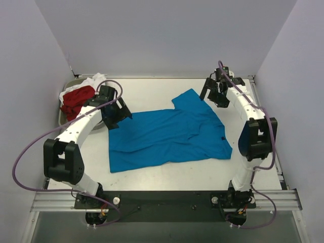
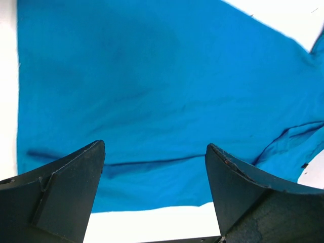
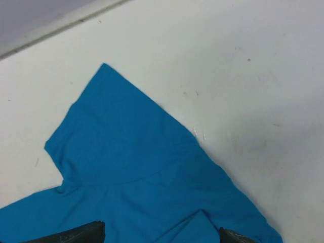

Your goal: Fold and stack the t-shirts

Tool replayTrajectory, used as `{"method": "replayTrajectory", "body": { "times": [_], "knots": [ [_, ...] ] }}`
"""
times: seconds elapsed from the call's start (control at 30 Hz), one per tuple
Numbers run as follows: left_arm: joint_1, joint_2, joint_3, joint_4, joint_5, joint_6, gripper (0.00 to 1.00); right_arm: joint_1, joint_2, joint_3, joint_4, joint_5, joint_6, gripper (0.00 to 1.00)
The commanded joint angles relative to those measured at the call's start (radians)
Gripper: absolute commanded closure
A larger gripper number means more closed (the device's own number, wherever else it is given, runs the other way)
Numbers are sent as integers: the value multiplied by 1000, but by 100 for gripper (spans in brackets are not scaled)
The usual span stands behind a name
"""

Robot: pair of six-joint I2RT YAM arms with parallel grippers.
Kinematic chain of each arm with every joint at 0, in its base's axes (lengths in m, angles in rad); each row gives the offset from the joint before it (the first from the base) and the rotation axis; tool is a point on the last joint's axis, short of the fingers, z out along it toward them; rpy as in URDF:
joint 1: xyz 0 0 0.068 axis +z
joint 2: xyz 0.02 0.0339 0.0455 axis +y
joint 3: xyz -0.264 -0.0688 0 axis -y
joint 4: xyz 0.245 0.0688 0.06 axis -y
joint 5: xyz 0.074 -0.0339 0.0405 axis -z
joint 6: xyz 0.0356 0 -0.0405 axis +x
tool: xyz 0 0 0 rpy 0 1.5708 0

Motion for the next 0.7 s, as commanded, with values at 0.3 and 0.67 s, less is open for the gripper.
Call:
{"method": "replayTrajectory", "body": {
  "times": [0.3, 0.67],
  "knots": [
    [-2, 175, 171, 79, 70, 2, 10, -21, 122, -53, 36, -149, 17, 8],
    [-2, 198, 149, 110, 85, -1, 10, -81, 167, -183, 117, -154, 42, 8]
  ]
}}
